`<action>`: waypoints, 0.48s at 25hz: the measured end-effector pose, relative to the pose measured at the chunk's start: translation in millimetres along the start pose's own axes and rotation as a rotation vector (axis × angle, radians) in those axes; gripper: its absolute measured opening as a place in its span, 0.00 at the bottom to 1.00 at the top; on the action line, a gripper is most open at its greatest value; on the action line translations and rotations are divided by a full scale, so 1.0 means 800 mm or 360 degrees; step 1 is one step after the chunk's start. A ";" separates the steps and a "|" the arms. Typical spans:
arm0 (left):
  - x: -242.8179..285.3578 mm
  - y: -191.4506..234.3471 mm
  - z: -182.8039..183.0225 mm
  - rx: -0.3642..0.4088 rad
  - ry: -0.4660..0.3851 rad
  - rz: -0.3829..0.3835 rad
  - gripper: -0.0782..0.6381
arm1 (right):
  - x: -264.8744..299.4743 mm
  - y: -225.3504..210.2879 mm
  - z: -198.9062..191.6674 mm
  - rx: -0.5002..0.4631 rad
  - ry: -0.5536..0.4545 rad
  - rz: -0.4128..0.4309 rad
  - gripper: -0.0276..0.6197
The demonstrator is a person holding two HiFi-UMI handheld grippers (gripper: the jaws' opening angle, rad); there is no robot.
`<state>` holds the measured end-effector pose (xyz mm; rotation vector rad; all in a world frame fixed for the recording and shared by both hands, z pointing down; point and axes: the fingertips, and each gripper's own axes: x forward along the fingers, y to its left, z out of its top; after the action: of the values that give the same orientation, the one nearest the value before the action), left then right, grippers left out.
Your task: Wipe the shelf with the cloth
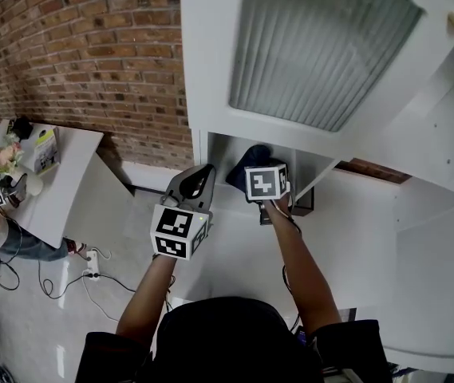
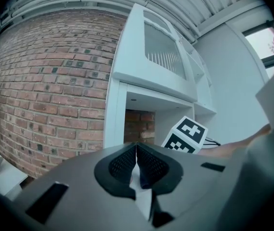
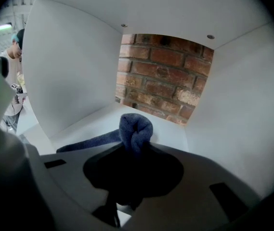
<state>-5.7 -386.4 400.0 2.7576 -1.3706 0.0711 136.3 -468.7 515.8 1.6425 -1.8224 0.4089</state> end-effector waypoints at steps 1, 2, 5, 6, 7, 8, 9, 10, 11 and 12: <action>0.003 -0.003 -0.001 0.0002 0.0002 -0.0014 0.13 | 0.000 -0.005 -0.002 0.0008 0.0001 -0.0011 0.18; 0.006 -0.007 -0.002 0.0003 0.0004 -0.0028 0.13 | -0.001 -0.010 -0.004 0.0017 0.0003 -0.0022 0.18; 0.016 -0.017 -0.003 0.0007 0.0006 -0.0070 0.13 | -0.002 -0.025 -0.010 0.0041 0.0012 -0.0052 0.18; 0.018 -0.020 -0.003 0.0008 0.0007 -0.0082 0.13 | -0.003 -0.030 -0.012 0.0051 0.0016 -0.0061 0.18; 0.021 -0.023 -0.003 0.0009 0.0008 -0.0093 0.13 | -0.003 -0.035 -0.015 0.0063 0.0020 -0.0069 0.18; 0.023 -0.026 -0.002 0.0010 0.0009 -0.0105 0.13 | -0.005 -0.039 -0.016 0.0078 0.0023 -0.0073 0.18; 0.025 -0.028 -0.001 0.0011 0.0009 -0.0116 0.13 | -0.006 -0.041 -0.016 0.0092 0.0024 -0.0074 0.18; 0.026 -0.030 0.000 0.0013 0.0009 -0.0126 0.13 | -0.007 -0.042 -0.016 0.0102 0.0023 -0.0074 0.18; 0.027 -0.032 0.001 0.0014 0.0008 -0.0134 0.13 | -0.008 -0.042 -0.016 0.0103 0.0024 -0.0077 0.18; 0.028 -0.033 0.002 0.0016 0.0007 -0.0140 0.13 | -0.008 -0.042 -0.016 0.0098 0.0025 -0.0082 0.18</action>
<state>28.7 -388.4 398.8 2.8199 -1.2489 0.0798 172.2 -461.8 514.7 1.7199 -1.7681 0.4579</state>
